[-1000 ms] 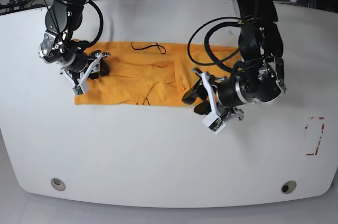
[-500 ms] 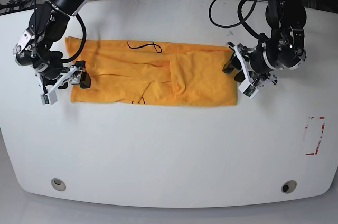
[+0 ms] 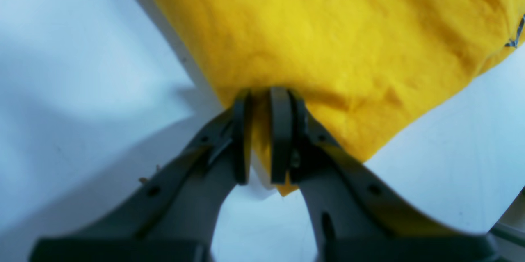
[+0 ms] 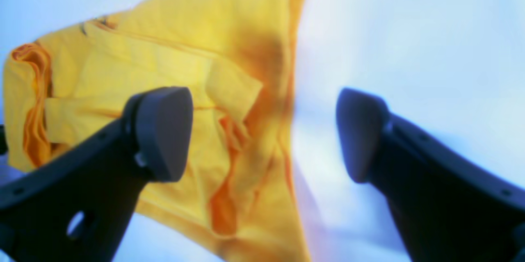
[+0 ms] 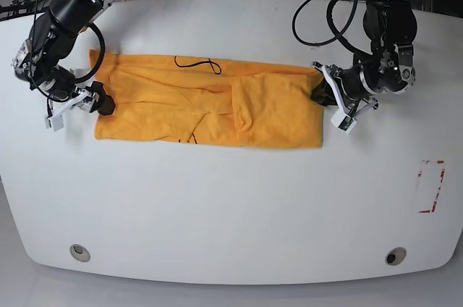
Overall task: Fold the T-shirt properly
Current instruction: 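Grasp both ends of the shortened orange strip with both grippers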
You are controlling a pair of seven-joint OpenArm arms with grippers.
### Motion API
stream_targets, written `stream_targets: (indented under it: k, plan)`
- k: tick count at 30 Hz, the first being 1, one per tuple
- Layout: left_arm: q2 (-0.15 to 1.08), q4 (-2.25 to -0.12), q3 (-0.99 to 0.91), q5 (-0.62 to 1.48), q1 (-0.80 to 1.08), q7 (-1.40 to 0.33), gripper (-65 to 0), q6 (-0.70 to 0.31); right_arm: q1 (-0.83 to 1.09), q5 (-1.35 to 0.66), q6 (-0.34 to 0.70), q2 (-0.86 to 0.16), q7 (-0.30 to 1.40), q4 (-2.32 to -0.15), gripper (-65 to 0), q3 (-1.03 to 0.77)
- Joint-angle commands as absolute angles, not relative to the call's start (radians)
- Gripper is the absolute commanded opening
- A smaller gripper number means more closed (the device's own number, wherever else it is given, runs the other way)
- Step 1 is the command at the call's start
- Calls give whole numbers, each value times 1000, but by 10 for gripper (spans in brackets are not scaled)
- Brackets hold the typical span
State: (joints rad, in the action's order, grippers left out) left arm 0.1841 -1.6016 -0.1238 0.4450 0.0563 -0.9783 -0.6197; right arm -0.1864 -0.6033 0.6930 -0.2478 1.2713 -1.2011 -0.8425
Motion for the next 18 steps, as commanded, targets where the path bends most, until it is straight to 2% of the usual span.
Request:
stream_targets:
  k: [1,10,13,18]
  plan:
    - [191,-1620,-127,461,42,-963,-590,-619,-186,-616,698,-251,1265,-1213,-125,-842]
    - [194,-1616,-127,458,48,-963,-590,-622,-154,-610,698,-153,1264,-1262,-138,-774]
    - [199,-1613,-127,456,48,-961,-590,-622,-145,-608,698,-116,1265,-1328,-212,-771]
    - [199,-1613,-124,456,48,-961,-590,-619,-145,-608,698,-105,1265,-1351,-431,-754]
